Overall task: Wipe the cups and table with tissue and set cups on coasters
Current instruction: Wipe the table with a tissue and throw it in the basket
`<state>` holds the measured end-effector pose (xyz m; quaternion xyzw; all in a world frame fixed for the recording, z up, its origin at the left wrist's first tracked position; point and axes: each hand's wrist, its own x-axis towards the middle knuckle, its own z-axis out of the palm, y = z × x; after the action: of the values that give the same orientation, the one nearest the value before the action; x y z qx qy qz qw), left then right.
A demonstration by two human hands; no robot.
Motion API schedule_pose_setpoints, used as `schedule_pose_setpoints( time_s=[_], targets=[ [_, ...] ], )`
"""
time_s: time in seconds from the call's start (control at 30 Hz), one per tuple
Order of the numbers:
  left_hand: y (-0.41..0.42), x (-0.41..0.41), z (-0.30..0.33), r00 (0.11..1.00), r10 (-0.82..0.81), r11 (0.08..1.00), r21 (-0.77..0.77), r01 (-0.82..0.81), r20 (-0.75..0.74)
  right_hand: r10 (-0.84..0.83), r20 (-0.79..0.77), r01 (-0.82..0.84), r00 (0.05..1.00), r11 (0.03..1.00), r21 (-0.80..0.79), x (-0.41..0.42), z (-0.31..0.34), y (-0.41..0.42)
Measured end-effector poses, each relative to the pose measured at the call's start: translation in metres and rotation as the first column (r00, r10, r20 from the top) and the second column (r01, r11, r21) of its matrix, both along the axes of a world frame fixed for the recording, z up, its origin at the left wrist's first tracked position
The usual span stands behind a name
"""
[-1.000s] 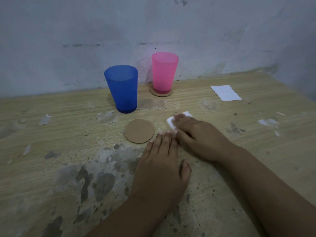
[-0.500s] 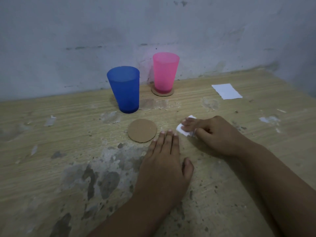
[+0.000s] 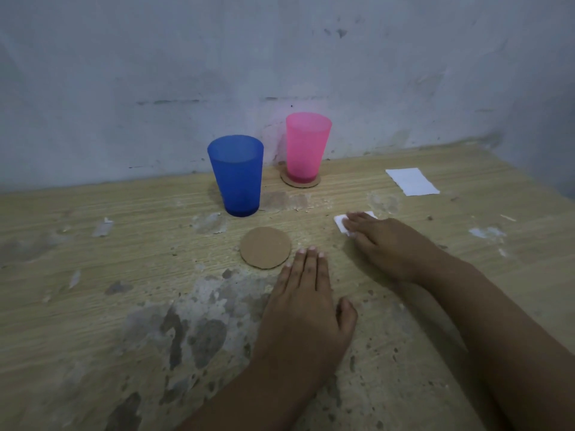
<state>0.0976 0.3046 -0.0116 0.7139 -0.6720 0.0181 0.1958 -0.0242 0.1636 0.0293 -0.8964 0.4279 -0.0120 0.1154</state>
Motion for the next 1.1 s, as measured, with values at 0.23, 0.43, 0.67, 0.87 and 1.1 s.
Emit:
schedule_pose_setpoints(
  time_s=[0.23,0.43,0.67,0.87,1.1],
  targets=[
    [0.000,0.001,-0.001,1.000,-0.014,1.000,-0.004,0.014,-0.015,0.201,0.071,-0.201,0.977,0.980,-0.014,0.009,-0.014,0.018],
    [0.001,0.000,-0.001,1.000,-0.020,1.000,0.014,0.020,0.010,0.038,0.031,-0.037,0.999,0.999,-0.026,-0.022,-0.010,-0.004],
    [0.003,0.002,0.001,0.998,-0.036,0.999,0.028,0.037,-0.053,0.114,0.072,-0.113,0.991,0.994,-0.014,0.042,-0.012,-0.005],
    [0.001,-0.001,-0.001,1.000,-0.015,1.000,0.027,0.015,0.005,0.218,0.039,-0.211,0.975,0.968,-0.139,-0.013,-0.016,0.022],
    [0.002,0.001,0.003,1.000,-0.018,0.998,0.060,0.018,0.002,-0.037,0.013,0.037,0.999,0.998,-0.045,0.011,-0.007,-0.010]
  ],
)
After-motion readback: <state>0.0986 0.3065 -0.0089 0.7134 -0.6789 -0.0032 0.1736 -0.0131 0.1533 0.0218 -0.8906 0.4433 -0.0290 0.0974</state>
